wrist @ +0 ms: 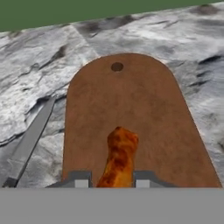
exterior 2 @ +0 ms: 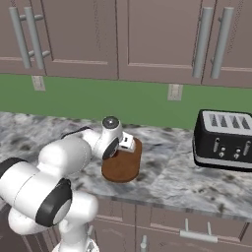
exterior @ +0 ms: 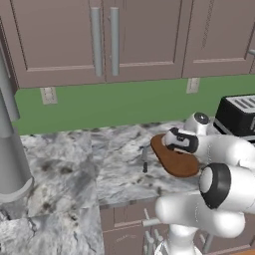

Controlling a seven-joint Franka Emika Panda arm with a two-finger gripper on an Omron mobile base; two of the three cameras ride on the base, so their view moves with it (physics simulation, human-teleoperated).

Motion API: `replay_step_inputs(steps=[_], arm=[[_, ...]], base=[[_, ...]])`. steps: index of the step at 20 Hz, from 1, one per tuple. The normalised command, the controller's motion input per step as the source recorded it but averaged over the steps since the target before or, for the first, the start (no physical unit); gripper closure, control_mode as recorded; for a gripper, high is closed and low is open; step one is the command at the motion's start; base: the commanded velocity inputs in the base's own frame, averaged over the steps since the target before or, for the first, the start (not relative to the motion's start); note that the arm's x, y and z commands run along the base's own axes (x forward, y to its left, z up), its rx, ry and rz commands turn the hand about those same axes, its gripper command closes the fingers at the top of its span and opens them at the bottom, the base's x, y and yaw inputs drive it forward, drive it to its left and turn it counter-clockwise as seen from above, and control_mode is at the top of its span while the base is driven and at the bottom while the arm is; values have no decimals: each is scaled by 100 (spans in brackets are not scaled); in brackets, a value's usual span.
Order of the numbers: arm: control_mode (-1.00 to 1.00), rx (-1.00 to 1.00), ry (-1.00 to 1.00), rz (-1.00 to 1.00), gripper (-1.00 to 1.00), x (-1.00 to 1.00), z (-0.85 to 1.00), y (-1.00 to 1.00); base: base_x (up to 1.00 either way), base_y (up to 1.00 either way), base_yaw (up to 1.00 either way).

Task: Retrieve the chicken drumstick from the fridge and place it on the cutting board.

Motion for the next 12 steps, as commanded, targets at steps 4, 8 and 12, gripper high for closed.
replay_step_inputs(steps=[4, 8, 12], arm=[[-100, 0, 0, 0, -100, 8, -4, -1], [-100, 1, 2, 0, -100, 0, 16, 0], [-100, 1, 7, 0, -100, -44, 46, 0]], base=[[0, 0, 0], [0, 0, 0], [0, 0, 0]])
